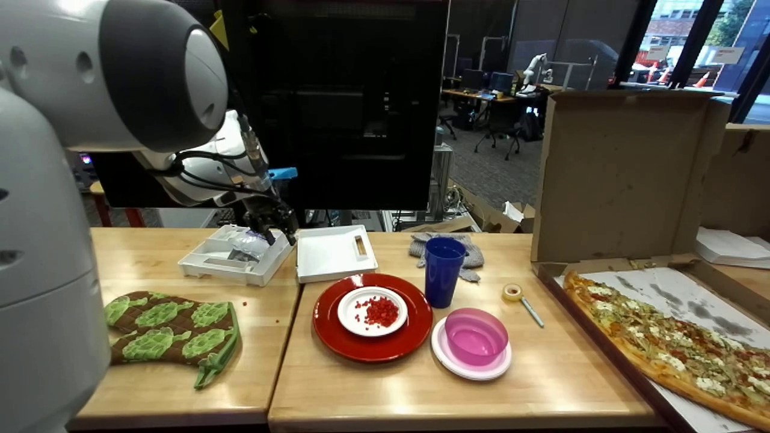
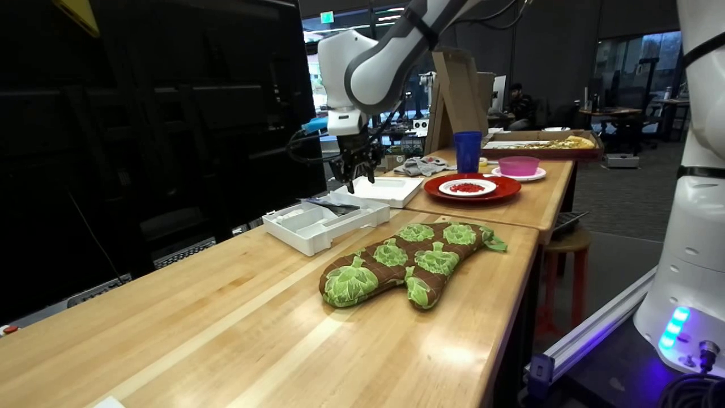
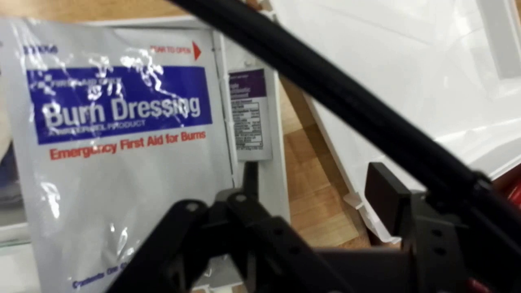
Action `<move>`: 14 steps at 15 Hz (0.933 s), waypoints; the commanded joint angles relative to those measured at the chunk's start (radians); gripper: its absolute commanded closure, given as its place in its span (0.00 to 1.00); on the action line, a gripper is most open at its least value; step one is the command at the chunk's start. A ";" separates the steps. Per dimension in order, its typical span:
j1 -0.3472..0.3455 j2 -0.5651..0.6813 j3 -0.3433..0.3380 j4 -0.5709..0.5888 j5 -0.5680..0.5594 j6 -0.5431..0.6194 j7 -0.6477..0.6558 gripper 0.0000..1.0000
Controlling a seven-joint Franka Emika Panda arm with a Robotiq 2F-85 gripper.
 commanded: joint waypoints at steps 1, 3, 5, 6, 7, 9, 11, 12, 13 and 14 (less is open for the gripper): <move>0.000 -0.090 -0.028 -0.062 -0.043 0.048 0.181 0.01; -0.004 -0.142 -0.037 -0.102 -0.055 0.063 0.285 0.00; -0.010 -0.189 -0.045 -0.141 -0.069 0.074 0.391 0.00; -0.014 -0.214 -0.047 -0.161 -0.070 0.074 0.443 0.00; -0.020 -0.239 -0.048 -0.182 -0.065 0.071 0.491 0.00; -0.034 -0.289 -0.051 -0.223 -0.045 0.056 0.576 0.00; -0.051 -0.339 -0.059 -0.272 -0.033 0.058 0.658 0.00; -0.060 -0.361 -0.064 -0.296 -0.029 0.061 0.699 0.00; -0.069 -0.383 -0.070 -0.320 -0.026 0.061 0.738 0.00; -0.078 -0.404 -0.077 -0.342 -0.018 0.060 0.775 0.00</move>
